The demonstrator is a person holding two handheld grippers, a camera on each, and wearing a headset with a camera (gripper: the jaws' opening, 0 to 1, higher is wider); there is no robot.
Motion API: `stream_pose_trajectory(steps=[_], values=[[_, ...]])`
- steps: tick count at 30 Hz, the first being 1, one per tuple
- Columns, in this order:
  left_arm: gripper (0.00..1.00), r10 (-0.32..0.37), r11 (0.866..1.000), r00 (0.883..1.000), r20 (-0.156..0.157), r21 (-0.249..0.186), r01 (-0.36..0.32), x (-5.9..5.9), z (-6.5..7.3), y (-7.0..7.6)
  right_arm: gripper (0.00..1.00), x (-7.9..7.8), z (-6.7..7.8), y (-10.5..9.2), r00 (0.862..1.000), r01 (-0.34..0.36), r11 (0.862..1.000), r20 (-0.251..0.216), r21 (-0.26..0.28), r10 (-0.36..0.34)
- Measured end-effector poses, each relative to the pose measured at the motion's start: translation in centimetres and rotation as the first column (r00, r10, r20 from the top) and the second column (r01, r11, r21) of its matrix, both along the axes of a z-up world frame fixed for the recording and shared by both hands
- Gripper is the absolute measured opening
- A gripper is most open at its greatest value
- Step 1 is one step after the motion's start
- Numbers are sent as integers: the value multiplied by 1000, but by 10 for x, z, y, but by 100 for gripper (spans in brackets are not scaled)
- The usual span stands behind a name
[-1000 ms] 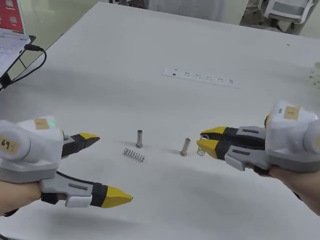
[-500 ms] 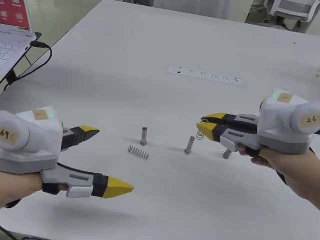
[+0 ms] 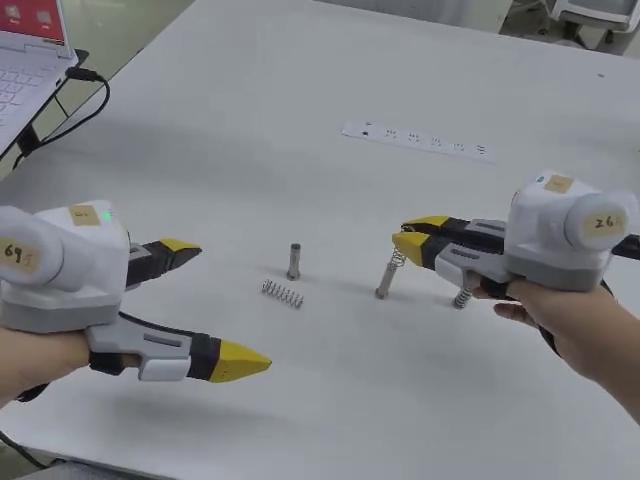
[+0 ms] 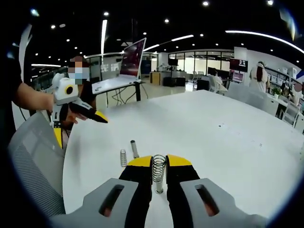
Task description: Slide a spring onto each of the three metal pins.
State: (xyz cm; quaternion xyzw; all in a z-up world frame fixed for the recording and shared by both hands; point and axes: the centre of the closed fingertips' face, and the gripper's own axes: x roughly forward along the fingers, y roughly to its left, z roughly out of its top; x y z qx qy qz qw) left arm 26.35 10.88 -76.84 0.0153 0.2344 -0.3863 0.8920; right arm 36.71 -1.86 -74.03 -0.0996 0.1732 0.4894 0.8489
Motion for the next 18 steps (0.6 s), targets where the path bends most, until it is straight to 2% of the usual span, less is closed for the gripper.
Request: stream_pose_trajectory(steps=[18], values=[[98,7,1000,1000,-11,0,-7,-2,-4,4,8,4,-11,4,1000,-5,1000,-14,-15,5]])
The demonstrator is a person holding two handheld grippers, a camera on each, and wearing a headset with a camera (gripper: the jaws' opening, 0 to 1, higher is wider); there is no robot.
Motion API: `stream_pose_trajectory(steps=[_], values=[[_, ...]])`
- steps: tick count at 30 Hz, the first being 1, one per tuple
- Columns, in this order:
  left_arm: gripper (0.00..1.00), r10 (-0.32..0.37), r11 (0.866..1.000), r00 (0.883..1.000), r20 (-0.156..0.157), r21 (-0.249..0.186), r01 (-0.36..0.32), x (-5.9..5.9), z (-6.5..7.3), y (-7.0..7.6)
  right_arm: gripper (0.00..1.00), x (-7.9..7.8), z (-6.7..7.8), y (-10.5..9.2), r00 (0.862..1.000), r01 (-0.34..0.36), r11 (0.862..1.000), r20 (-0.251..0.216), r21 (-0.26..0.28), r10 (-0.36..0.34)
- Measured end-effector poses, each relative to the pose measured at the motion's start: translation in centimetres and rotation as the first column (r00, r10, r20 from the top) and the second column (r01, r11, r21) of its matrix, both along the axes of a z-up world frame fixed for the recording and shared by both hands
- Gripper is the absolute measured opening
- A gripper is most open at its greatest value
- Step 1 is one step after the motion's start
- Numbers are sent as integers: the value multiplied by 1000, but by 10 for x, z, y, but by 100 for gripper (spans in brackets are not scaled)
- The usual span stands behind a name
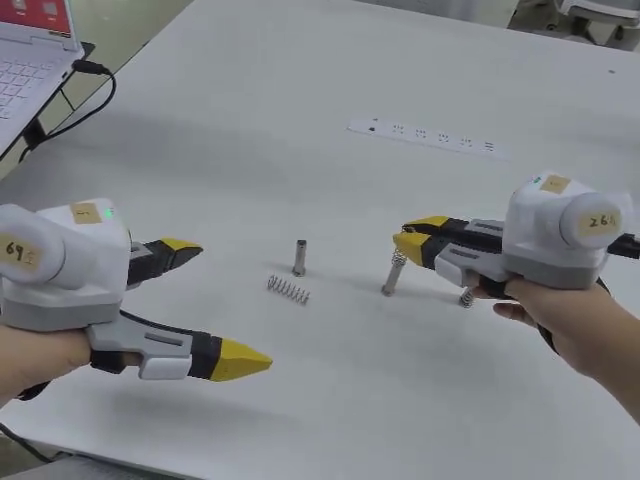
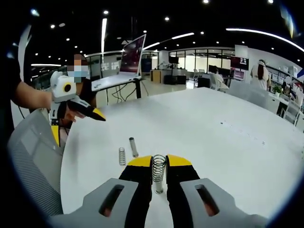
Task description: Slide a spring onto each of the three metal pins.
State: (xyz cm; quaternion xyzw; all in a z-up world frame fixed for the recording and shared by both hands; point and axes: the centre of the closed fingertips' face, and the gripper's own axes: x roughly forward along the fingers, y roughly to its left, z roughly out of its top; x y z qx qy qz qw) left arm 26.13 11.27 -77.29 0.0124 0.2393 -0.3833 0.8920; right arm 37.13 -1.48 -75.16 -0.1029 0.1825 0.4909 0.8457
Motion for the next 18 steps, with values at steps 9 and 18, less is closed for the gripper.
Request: stream_pose_trajectory(steps=[9,18], values=[[98,-2,1000,1000,-5,4,2,-3,-2,1,8,-1,-5,-1,1000,-1,1000,-8,-13,1],[98,-3,1000,1000,-9,5,3,-5,-3,2,8,-2,-15,0,999,6,1000,-38,-17,-7]])
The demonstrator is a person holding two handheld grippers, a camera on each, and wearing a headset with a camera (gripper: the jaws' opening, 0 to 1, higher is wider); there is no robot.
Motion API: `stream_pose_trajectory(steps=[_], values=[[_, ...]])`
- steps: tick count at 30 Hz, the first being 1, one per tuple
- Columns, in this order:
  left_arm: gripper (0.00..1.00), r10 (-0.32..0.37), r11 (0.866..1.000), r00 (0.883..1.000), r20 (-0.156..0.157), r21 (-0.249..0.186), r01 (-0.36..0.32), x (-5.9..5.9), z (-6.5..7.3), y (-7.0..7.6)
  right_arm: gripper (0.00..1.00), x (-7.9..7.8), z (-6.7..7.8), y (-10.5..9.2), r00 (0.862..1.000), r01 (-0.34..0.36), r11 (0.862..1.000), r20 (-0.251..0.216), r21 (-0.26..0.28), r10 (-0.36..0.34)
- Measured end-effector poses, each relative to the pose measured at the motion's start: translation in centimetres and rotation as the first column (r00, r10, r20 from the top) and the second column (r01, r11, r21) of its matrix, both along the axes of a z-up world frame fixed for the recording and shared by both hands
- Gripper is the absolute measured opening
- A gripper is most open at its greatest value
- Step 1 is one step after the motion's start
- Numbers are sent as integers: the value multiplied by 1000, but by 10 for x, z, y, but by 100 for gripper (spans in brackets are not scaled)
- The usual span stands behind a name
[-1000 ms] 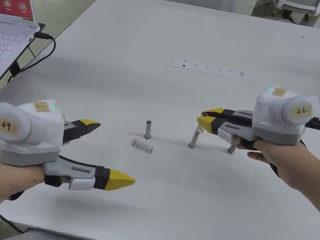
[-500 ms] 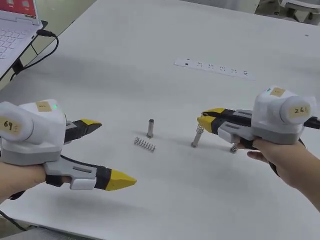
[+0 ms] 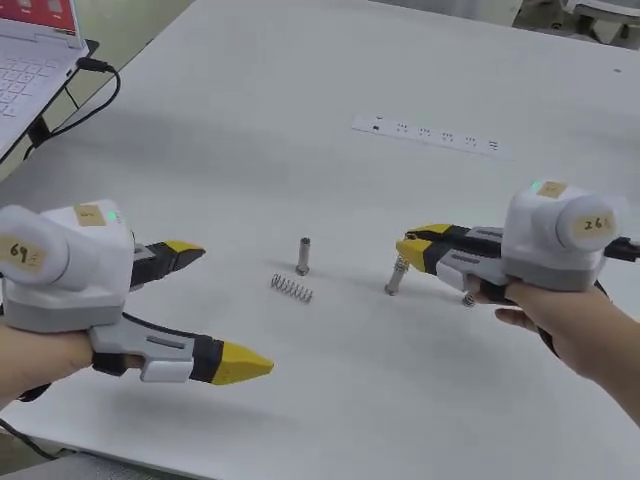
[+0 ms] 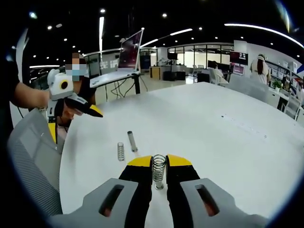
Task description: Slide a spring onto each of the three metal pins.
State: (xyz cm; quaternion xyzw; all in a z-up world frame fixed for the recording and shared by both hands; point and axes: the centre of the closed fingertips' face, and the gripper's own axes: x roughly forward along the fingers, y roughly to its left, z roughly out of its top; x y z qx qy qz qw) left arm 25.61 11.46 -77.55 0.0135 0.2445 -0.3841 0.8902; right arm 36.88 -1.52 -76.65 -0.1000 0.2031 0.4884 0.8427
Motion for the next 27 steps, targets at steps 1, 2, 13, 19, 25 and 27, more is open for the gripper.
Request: stream_pose_trajectory(steps=[1,2,13,19,25,27], values=[[98,0,1000,1000,0,1,0,0,0,0,8,0,-1,0,1000,0,1000,0,2,0],[98,1,1000,1000,-1,1,-1,0,0,1,8,-1,-3,-1,1000,1,1000,-5,-3,-1],[98,1,1000,1000,-4,4,-1,-1,-2,1,8,-3,-23,-2,1000,-14,999,-20,-49,13],[98,-2,1000,1000,-3,6,2,0,-1,0,8,-5,-36,-2,999,-26,996,-34,-81,24],[98,-2,1000,1000,-3,6,2,-1,0,0,8,-4,-45,-4,999,-23,996,-47,-84,19],[98,-2,1000,1000,-4,9,2,-1,0,0,8,-3,-45,-5,998,-19,996,-55,-83,14]])
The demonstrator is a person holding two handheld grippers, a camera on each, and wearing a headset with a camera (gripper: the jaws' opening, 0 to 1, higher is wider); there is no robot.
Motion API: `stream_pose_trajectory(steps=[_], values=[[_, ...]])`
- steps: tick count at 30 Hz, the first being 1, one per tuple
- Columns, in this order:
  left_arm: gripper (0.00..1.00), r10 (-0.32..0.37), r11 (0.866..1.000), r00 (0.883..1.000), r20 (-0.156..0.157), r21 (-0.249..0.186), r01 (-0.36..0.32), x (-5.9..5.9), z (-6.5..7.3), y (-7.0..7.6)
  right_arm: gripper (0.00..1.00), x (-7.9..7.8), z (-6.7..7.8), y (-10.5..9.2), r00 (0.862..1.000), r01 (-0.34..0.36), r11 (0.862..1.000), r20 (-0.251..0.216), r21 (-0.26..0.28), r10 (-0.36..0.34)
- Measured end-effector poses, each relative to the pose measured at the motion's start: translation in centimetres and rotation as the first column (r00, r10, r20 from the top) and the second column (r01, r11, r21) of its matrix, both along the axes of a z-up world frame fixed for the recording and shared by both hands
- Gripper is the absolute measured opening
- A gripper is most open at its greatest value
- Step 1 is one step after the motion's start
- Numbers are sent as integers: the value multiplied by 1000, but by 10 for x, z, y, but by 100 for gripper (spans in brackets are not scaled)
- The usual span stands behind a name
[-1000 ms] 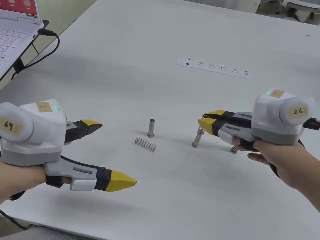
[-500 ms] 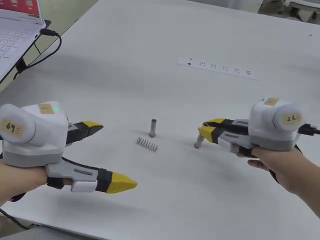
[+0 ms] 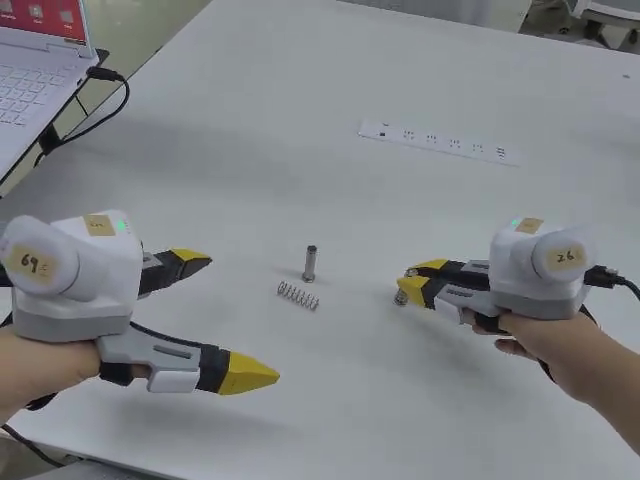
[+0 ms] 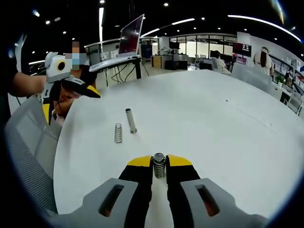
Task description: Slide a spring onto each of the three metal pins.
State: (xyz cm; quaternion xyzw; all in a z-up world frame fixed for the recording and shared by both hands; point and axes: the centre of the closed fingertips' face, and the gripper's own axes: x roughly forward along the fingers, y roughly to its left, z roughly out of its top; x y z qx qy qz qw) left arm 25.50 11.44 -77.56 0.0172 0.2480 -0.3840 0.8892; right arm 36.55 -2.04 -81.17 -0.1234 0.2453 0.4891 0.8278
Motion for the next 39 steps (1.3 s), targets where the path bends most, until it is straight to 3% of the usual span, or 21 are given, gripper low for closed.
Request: stream_pose_trajectory(steps=[7,14,31,39], values=[[97,-4,1000,1000,3,-2,4,1,2,-2,9,-1,1,0,1000,-12,1000,-2,-14,12],[97,-6,1000,1000,5,1,6,0,3,-3,17,-1,7,1,1000,-5,1000,4,-3,5],[97,10,1000,1000,14,-4,-10,3,6,1,19,-13,40,-13,999,-6,999,41,50,4],[97,4,1000,1000,13,-2,-4,4,5,-3,19,-23,45,-16,993,-58,998,100,9,57]])
